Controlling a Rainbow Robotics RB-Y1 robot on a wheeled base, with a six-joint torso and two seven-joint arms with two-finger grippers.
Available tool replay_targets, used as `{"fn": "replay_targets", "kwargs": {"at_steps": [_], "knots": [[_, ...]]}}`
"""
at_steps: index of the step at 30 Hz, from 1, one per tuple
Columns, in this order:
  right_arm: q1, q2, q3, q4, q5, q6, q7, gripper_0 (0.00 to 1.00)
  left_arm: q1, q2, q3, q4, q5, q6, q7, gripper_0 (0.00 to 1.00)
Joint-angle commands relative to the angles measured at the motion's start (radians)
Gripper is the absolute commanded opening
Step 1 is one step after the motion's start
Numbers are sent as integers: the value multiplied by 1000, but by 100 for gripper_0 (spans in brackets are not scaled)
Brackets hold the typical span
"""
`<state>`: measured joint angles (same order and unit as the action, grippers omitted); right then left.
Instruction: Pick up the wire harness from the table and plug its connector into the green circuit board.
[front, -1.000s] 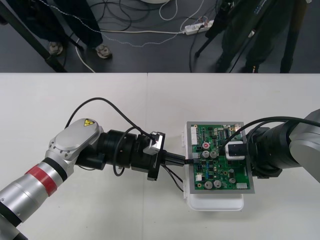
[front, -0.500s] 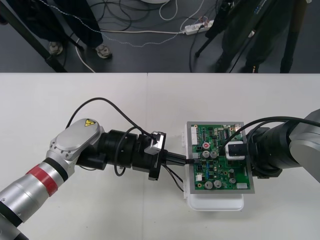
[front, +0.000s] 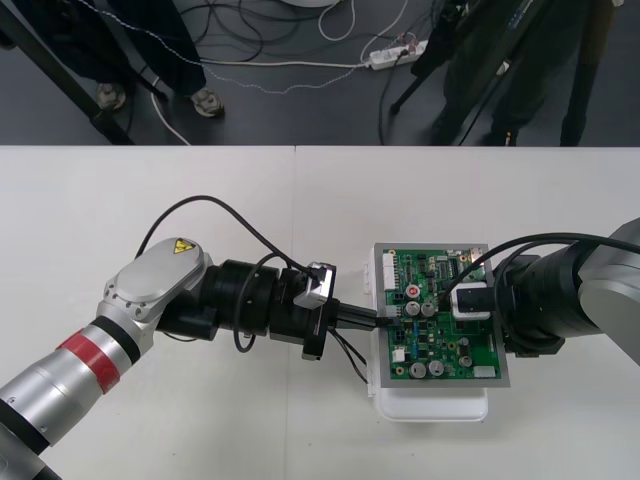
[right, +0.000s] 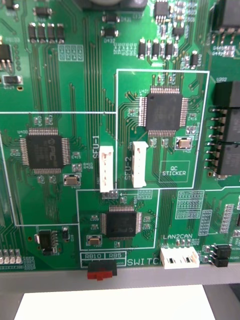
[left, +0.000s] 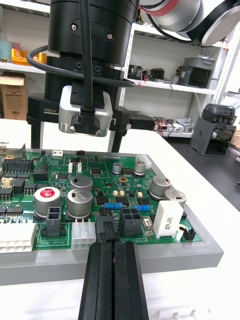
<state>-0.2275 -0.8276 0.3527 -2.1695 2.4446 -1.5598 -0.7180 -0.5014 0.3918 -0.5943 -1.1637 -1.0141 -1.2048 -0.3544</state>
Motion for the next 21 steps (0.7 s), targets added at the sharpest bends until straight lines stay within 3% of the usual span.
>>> {"fn": "replay_targets", "kwargs": {"at_steps": [1, 16, 17, 18, 20, 21], "knots": [[-21, 11, 15, -20, -24, 12, 26, 100, 0, -70, -21, -45, -3, 30, -35, 0], [-21, 10, 15, -18, -21, 12, 26, 100, 0, -22, -21, -45, 6, 28, -32, 0], [-21, 10, 15, -20, -21, 12, 26, 100, 0, -18, -21, -47, 8, 28, -32, 7], [-23, 8, 14, -20, -21, 12, 26, 100, 0, -11, -18, -45, 9, 28, -31, 29], [-21, 7, 15, -20, -21, 12, 29, 100, 0, 2, -13, -45, 12, 28, -29, 49], [-21, 5, 14, -20, -21, 12, 31, 100, 1, 15, -7, -47, 12, 28, -28, 54]]}}
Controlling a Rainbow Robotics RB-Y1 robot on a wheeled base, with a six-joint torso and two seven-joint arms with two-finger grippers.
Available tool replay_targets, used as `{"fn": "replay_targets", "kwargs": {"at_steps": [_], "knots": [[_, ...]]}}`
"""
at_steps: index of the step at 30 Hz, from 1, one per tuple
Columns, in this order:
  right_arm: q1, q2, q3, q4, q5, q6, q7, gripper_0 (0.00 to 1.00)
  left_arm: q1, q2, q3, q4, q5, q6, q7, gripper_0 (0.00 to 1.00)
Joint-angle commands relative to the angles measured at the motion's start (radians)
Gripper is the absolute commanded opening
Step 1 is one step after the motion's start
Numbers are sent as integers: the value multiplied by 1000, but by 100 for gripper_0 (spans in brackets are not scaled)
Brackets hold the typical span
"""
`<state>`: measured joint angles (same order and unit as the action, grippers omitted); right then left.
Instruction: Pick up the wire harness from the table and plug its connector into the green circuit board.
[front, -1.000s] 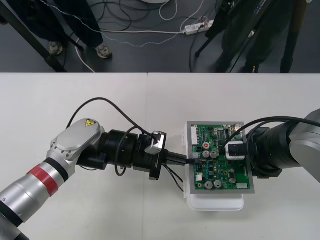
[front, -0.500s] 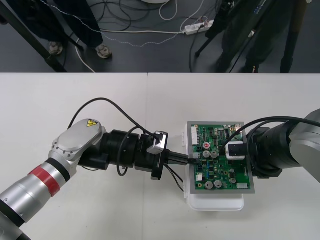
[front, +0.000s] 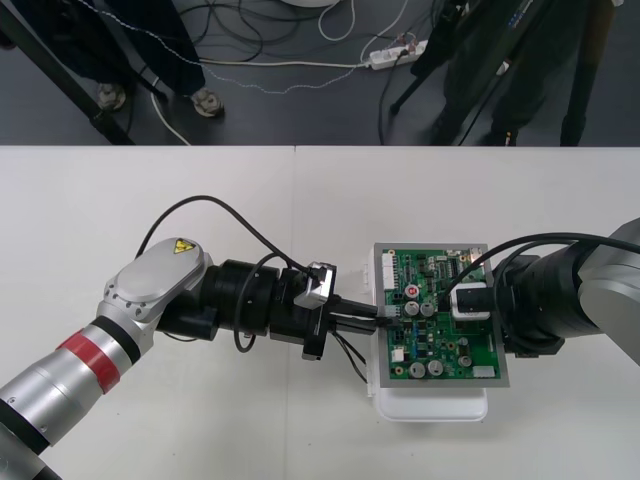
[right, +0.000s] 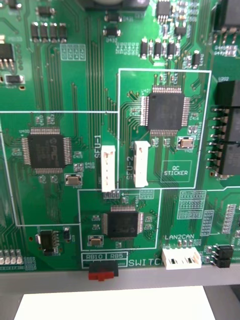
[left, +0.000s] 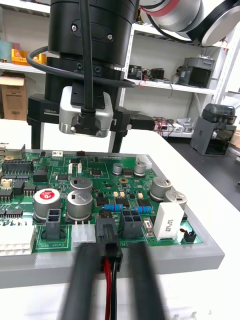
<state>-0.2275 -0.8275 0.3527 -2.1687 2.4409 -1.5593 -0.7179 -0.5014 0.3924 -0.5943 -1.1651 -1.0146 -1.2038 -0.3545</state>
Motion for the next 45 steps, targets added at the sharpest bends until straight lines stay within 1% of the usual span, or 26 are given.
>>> {"fn": "replay_targets", "kwargs": {"at_steps": [1, 7, 13, 19, 22, 26, 31, 35, 38, 40, 41, 44, 45], "knots": [[-21, 4, 15, -20, -17, 12, 31, 100, 3, 20, -5, -45, 13, 26, -27, 56], [-23, -4, 14, -20, -14, 12, 35, 100, 14, 100, 50, -45, 11, -2, -20, 57], [-23, -27, 5, -20, -19, 12, 45, 100, 27, 174, 145, -45, 8, -86, 3, 57], [-23, -71, -26, -20, -85, 13, 61, 100, 27, 247, 260, -58, -38, -143, 26, 57], [-23, -110, -54, -20, -134, 13, 78, 100, 27, 315, 330, -107, -75, -149, 43, 57], [-23, -150, -92, -20, -192, 13, 118, 100, 27, 394, 376, -173, -78, -157, 120, 57], [-23, -197, -189, -19, -319, 12, 209, 100, 27, 517, 433, -280, -53, -158, 249, 57], [-23, -225, -261, -20, -434, 12, 236, 100, 27, 582, 475, -343, -33, -158, 332, 57], [-23, -228, -316, -10, -556, 10, 239, 100, 27, 628, 518, -390, -19, -152, 399, 57], [-23, -226, -353, 24, -665, 10, 235, 100, 26, 666, 547, -430, -7, -134, 448, 57], [-23, -226, -360, 32, -691, 12, 233, 100, 27, 675, 550, -441, -1, -131, 460, 57], [-24, -226, -396, 96, -888, 38, 236, 100, 27, 741, 554, -499, 51, -92, 531, 57], [-24, -226, -400, 107, -925, 44, 238, 100, 27, 752, 554, -508, 60, -88, 542, 57]]}}
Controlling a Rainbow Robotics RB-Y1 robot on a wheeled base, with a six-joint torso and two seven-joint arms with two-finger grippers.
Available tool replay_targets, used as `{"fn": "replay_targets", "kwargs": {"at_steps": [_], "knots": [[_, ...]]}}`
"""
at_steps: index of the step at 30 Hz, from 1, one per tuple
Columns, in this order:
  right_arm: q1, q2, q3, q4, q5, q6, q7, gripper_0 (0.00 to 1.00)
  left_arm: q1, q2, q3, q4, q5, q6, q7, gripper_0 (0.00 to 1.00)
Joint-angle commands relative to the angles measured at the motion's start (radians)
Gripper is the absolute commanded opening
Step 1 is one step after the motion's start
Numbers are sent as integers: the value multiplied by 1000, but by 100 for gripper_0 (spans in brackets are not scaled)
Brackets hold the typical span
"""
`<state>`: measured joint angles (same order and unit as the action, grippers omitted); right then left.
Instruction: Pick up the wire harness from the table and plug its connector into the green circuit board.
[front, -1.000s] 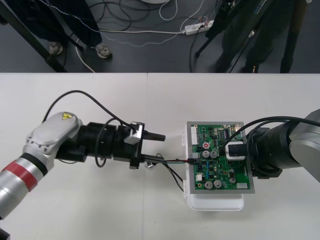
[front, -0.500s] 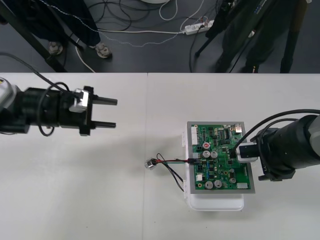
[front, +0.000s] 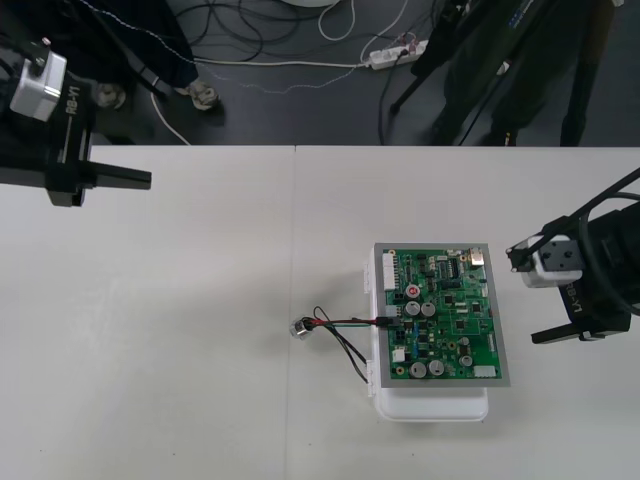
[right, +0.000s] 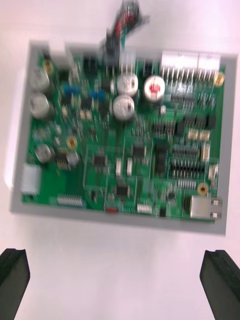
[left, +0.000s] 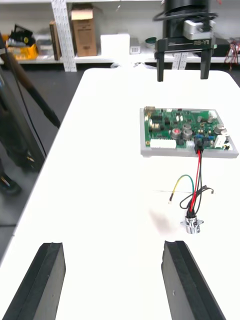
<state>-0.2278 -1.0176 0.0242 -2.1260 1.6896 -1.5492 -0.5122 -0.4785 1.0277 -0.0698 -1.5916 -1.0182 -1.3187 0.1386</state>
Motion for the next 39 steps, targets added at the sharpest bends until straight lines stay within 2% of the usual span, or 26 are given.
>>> {"fn": "replay_targets", "kwargs": {"at_steps": [1, 13, 19, 24, 39], "knots": [[-31, -36, -75, 83, -228, 38, 26, 100, 3, 132, 31, -97, 81, 39, 67, 57], [-168, -36, -121, 118, -436, 77, 3, 100, 5, 255, 31, -203, 211, 177, 131, 57], [-252, -36, -124, 198, -576, 51, -89, 100, 0, 264, 31, -203, 221, 216, 141, 57], [-274, -35, -150, 199, -623, 21, -157, 100, 0, 250, 31, -225, 221, 237, 141, 57], [-309, -33, -191, 235, -712, -5, -173, 100, 0, 232, 30, -234, 208, 237, 136, 57]]}}
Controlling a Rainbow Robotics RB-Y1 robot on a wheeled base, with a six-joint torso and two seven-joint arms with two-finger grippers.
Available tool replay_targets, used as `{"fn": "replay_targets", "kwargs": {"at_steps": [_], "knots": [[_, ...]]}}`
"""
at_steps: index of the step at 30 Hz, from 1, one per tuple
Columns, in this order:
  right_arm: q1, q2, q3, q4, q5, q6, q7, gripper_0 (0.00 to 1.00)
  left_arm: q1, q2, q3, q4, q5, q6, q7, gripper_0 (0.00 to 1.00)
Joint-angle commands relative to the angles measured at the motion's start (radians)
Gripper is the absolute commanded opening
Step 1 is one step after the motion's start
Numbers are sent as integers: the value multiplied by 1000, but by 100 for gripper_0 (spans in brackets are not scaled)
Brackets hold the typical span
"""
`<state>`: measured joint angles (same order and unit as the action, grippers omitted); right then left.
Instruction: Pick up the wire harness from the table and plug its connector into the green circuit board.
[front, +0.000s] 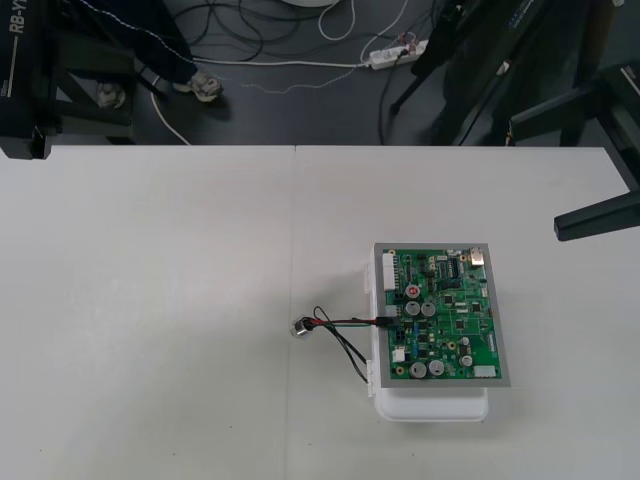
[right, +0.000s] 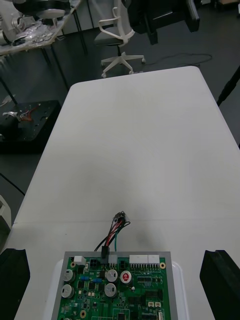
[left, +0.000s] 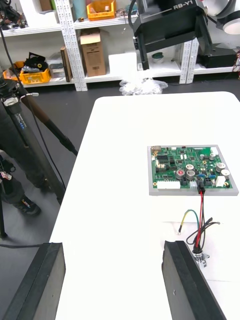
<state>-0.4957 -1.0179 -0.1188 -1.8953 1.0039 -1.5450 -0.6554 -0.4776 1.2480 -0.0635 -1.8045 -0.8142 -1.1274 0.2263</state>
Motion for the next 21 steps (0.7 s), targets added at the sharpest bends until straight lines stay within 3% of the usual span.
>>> {"fn": "replay_targets", "kwargs": {"at_steps": [1, 21], "knots": [[-41, -31, -48, 5, -34, -12, -27, 100, -1, 11, 24, -21, 4, 46, 48, 57], [-6, -30, -51, -11, -59, -26, 138, 100, -1, 11, 24, -21, 4, 46, 48, 57]]}}
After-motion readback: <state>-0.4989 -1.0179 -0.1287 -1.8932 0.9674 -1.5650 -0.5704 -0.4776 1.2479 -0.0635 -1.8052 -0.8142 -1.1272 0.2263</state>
